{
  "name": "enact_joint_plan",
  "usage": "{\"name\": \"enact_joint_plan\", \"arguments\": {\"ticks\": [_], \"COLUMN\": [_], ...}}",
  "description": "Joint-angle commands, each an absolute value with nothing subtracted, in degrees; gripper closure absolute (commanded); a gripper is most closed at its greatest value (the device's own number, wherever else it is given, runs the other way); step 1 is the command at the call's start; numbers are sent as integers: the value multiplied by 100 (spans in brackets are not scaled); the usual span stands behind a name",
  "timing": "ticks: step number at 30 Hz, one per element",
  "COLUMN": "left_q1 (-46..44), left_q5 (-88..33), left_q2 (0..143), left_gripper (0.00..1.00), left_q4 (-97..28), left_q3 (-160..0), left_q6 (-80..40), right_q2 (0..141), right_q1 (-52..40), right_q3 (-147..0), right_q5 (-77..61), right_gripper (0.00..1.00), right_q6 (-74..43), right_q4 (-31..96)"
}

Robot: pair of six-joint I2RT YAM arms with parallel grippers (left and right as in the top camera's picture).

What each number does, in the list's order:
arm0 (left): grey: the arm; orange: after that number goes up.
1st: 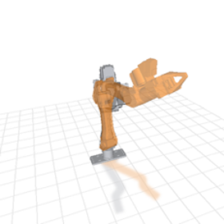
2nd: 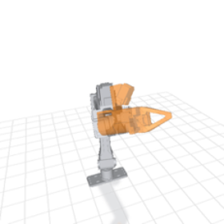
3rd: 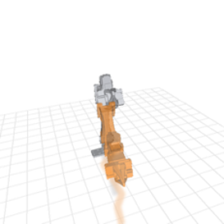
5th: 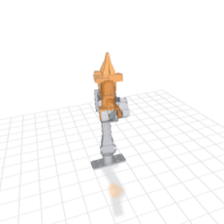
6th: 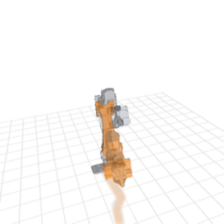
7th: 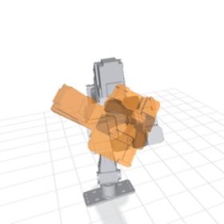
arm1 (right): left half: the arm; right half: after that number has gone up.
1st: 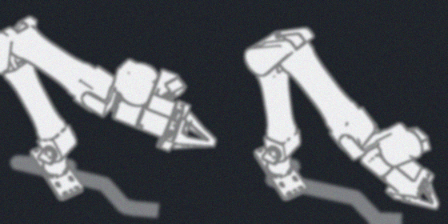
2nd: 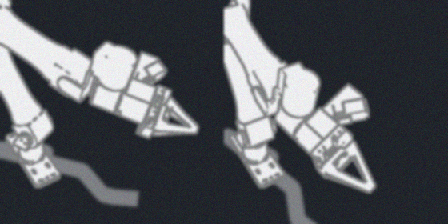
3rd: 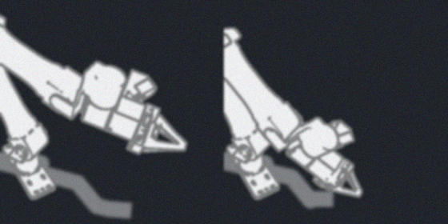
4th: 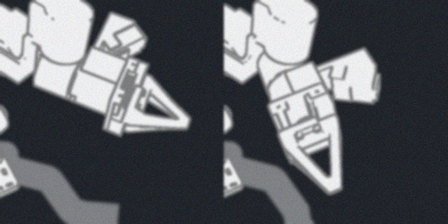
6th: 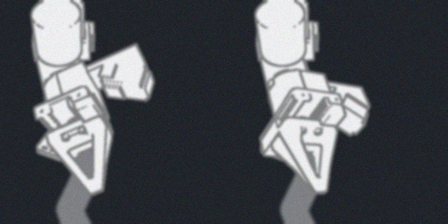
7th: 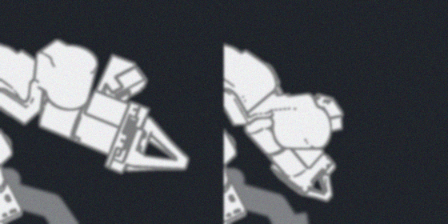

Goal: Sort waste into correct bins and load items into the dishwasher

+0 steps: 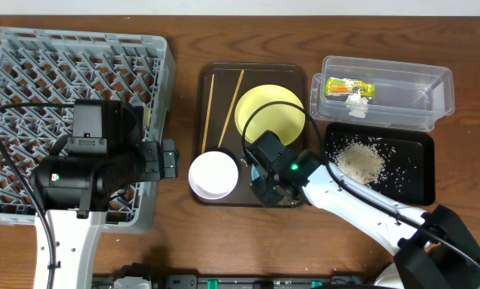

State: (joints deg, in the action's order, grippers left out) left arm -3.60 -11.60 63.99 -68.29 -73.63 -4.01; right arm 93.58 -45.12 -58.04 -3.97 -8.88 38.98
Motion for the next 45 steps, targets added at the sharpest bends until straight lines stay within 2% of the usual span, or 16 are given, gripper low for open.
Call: {"name": "enact_joint_plan", "arguments": {"ticks": [1,11,20,21,22,24,32,36,40,45], "left_q1": [-384,-384,-384,-384,-384,-384,-384,-384,-384,-384], "left_q5": [-1087,-1061,-1087,-1087,-1087,-1120,-1656,-2080,-2043,-1879], "left_q2": [6399,6388,6364,6364,6364,6364,6366,6366,6366,6366], "left_gripper": [2,2,2,2,2,2,2,2,2,2], "left_q4": [-6829,-6862,-6917,-6914,-6914,-6917,-6508,-6160,-6066,-6075], "left_q3": [-7411,-7446,-7439,-7439,-7439,-7439,-7439,-7439,-7437,-7437], "left_q6": [-322,-276,-281,-281,-281,-329,-1033,-1129,-1127,-1127], "right_q2": [9030,8825,8825,8825,8825,8825,8829,8829,8829,8829], "right_q1": [-4453,-3468,-2755,-2714,-2679,-2663,-2735,-2733,-2742,-2751], "right_q3": [-6324,-7791,-8099,-8097,-8097,-8097,-8093,-8093,-8093,-8093], "right_q5": [-270,-242,-368,-370,-379,-370,-388,-344,-346,-349], "right_gripper": [45,48,44,42,35,28,24,15,1,1], "right_q6": [-757,-773,-1441,-1483,-1498,-1496,-1588,-1588,-1586,-1586], "right_q4": [4027,4821,4963,4980,4991,4991,4779,4753,4759,4762]}}
